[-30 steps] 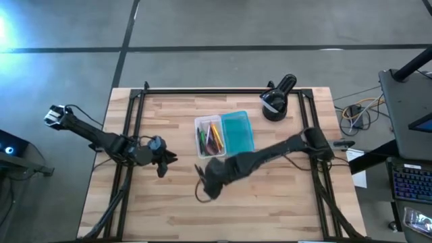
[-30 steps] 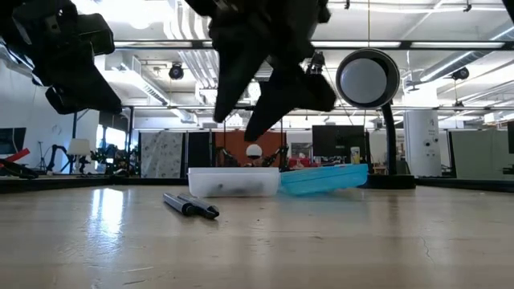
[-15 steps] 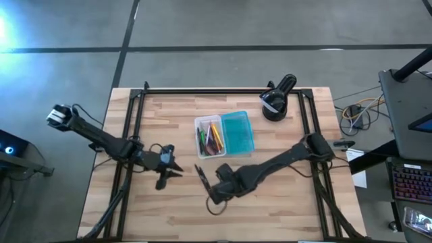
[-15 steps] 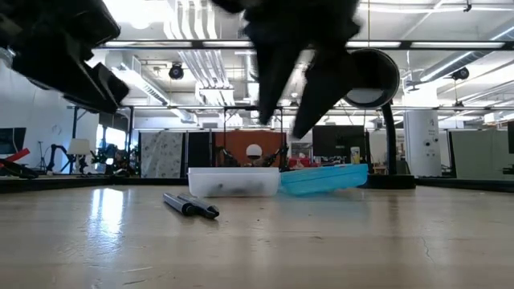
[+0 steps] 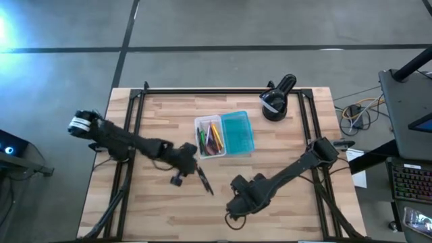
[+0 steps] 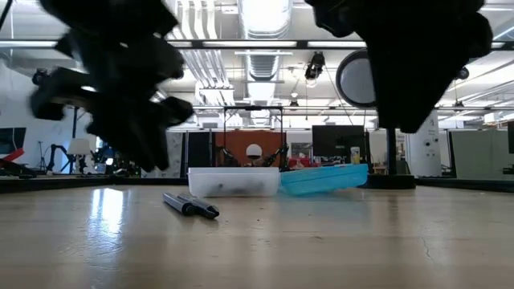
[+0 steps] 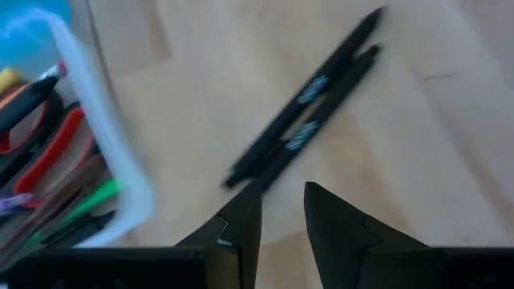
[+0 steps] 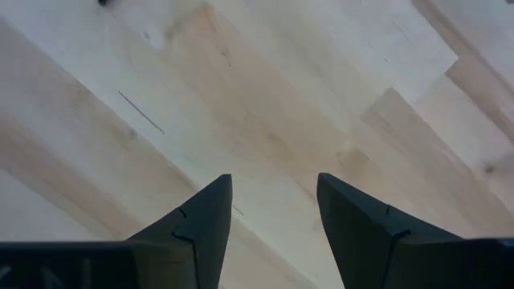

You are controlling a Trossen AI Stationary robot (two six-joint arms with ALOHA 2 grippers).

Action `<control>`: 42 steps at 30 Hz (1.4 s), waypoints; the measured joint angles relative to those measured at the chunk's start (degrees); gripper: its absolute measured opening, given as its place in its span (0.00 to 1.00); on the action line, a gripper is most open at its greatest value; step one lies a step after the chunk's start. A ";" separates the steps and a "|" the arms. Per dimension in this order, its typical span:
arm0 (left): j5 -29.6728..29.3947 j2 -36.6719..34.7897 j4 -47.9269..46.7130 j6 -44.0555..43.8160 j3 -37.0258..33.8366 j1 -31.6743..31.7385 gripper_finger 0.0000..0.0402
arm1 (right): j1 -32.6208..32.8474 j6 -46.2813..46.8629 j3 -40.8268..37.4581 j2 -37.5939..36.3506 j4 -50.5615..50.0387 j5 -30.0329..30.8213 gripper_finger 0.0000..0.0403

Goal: Pick & place school supplies into a supply box
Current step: Put the black pen into the blue supply box

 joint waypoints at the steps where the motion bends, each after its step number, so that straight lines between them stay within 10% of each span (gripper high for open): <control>1: 0.77 1.16 -2.35 1.71 1.68 1.49 0.20 | 0.37 -0.31 -0.39 0.00 -0.13 0.02 0.43; 11: 2.81 5.76 -12.54 23.68 9.23 5.77 0.20 | 3.93 -1.78 -5.66 -1.03 -0.08 -1.51 0.43; 32: 4.27 13.81 -9.26 22.75 9.46 5.23 0.20 | 4.91 9.97 -31.50 -21.72 6.46 3.45 0.43; 42: 4.06 13.05 -11.82 15.85 9.40 5.07 0.03 | 4.42 10.52 -34.83 -23.56 7.54 3.71 0.43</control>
